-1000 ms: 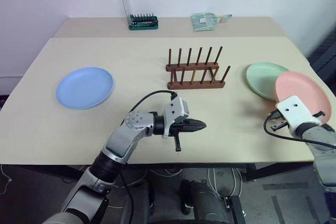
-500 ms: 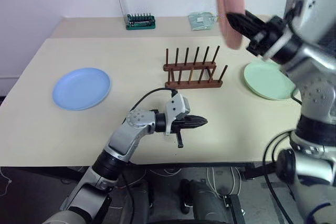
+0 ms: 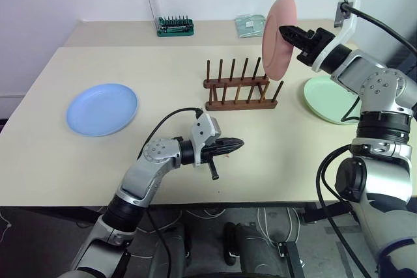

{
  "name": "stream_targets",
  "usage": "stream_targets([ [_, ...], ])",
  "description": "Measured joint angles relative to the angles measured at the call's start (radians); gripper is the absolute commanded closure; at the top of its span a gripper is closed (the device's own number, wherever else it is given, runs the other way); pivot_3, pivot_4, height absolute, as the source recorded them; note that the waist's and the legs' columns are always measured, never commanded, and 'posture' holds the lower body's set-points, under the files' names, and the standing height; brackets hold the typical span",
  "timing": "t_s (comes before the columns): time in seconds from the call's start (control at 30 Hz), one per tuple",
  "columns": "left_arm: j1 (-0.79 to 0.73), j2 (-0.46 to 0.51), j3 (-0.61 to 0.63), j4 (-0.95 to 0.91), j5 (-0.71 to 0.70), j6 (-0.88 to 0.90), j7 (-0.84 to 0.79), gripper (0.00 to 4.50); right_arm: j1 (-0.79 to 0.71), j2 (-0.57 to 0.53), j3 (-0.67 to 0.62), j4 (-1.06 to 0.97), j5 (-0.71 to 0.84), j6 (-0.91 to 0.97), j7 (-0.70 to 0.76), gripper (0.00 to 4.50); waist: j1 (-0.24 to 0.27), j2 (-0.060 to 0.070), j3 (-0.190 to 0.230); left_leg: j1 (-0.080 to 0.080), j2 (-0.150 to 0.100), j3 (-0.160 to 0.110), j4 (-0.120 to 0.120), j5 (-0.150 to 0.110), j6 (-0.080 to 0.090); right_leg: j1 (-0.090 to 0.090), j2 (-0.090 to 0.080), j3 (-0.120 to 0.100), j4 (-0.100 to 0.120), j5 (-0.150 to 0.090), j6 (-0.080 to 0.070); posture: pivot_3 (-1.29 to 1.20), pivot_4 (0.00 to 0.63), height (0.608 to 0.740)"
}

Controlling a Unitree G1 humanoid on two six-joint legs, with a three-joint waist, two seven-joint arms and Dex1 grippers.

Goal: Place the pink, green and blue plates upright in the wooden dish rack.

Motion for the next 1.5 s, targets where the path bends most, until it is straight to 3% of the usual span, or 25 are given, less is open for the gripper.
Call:
stream_targets([
  [0.07, 0.000, 0.001, 0.000, -0.001, -0.001, 0.001, 0.003, 4.50, -0.004, -0.002, -0.002, 0.029, 0.000, 0.012, -0.001, 4.47, 0.000, 0.000, 0.000, 0.000, 0.000, 0.000, 0.000, 0.000, 0.000, 0.000, 0.000, 0.000, 0.000, 0.000, 0.000, 0.00, 0.150, 0.730],
  [0.17, 0.000, 0.000, 0.000, 0.000, -0.001, 0.003, 0.011, 4.50, -0.013, -0.003, -0.017, 0.092, -0.002, 0.013, -0.011, 3.50, 0.000, 0.000, 0.000, 0.000, 0.000, 0.000, 0.000, 0.000, 0.000, 0.000, 0.000, 0.000, 0.000, 0.000, 0.000, 0.00, 0.150, 0.730],
  [0.33, -0.004, -0.003, 0.000, 0.000, -0.001, 0.010, 0.017, 4.50, -0.020, -0.004, -0.025, 0.133, -0.017, -0.023, -0.027, 1.08, 0.000, 0.000, 0.000, 0.000, 0.000, 0.000, 0.000, 0.000, 0.000, 0.000, 0.000, 0.000, 0.000, 0.000, 0.000, 0.00, 0.150, 0.730],
  [0.6, -0.003, -0.001, -0.005, -0.001, -0.001, 0.014, 0.019, 4.50, -0.002, -0.070, -0.010, 0.072, -0.133, -0.260, -0.034, 1.08, 0.004, 0.001, 0.000, -0.001, 0.000, 0.000, 0.000, 0.000, 0.000, 0.001, -0.001, 0.000, -0.002, -0.003, 0.001, 0.00, 0.150, 0.730],
  [0.63, -0.003, 0.000, -0.005, -0.001, -0.001, 0.014, 0.019, 4.50, 0.013, -0.095, -0.011, 0.067, -0.147, -0.287, -0.031, 0.55, 0.004, 0.000, 0.000, -0.001, -0.001, 0.000, 0.000, 0.000, 0.000, 0.001, -0.001, 0.000, -0.002, -0.004, 0.000, 0.00, 0.150, 0.730],
  [0.7, -0.003, -0.001, -0.006, -0.002, -0.001, 0.014, 0.020, 4.50, 0.066, -0.146, -0.027, 0.062, -0.161, -0.324, -0.028, 0.06, 0.004, 0.000, 0.000, -0.001, -0.001, 0.000, 0.000, 0.000, 0.000, 0.001, -0.002, 0.000, -0.004, -0.004, 0.000, 0.00, 0.150, 0.730],
  [0.8, -0.002, -0.001, -0.008, -0.007, 0.000, 0.014, 0.020, 4.50, 0.200, -0.248, 0.006, 0.057, -0.260, -0.411, -0.014, 0.06, 0.004, 0.000, 0.000, -0.001, -0.002, 0.000, 0.000, 0.000, 0.000, 0.002, -0.002, 0.000, -0.004, -0.004, 0.000, 0.00, 0.150, 0.730],
  [0.9, 0.000, 0.004, -0.009, -0.009, -0.001, 0.015, 0.018, 4.50, 0.384, -0.370, 0.213, 0.035, -0.507, -0.614, 0.048, 0.06, -0.004, 0.001, 0.000, 0.001, -0.002, 0.001, -0.001, 0.000, 0.000, 0.001, -0.001, 0.001, -0.004, -0.005, 0.001, 0.00, 0.150, 0.730],
  [0.97, 0.000, 0.009, -0.012, -0.008, -0.001, 0.015, 0.016, 4.50, 0.443, -0.376, 0.317, 0.042, -0.602, -0.706, 0.095, 0.06, -0.021, 0.002, 0.000, 0.001, -0.002, 0.000, -0.001, 0.000, 0.000, 0.001, 0.000, 0.003, -0.003, -0.004, 0.000, 0.00, 0.150, 0.730],
  [1.27, -0.007, -0.009, -0.022, -0.001, 0.000, 0.014, 0.014, 4.50, 0.334, -0.327, 0.421, 0.267, -0.746, -0.853, 0.115, 0.06, -0.022, 0.003, 0.001, 0.002, -0.002, -0.001, 0.000, 0.000, 0.000, 0.001, 0.002, 0.005, -0.002, -0.004, 0.000, 0.00, 0.150, 0.730],
  [1.37, -0.007, -0.010, -0.022, -0.001, 0.000, 0.014, 0.016, 4.50, 0.311, -0.285, 0.452, 0.366, -0.787, -0.871, 0.098, 0.89, -0.019, 0.003, 0.001, 0.002, -0.003, -0.001, 0.000, 0.000, 0.000, 0.001, 0.001, 0.005, -0.002, -0.004, 0.000, 0.00, 0.150, 0.730],
  [1.5, -0.005, -0.010, -0.022, -0.001, 0.000, 0.014, 0.017, 4.50, 0.267, -0.266, 0.455, 0.469, -0.807, -0.888, 0.087, 2.91, -0.019, 0.003, 0.001, 0.002, -0.004, -0.001, 0.001, 0.000, 0.000, 0.001, 0.001, 0.005, -0.002, -0.004, 0.000, 0.00, 0.150, 0.730],
])
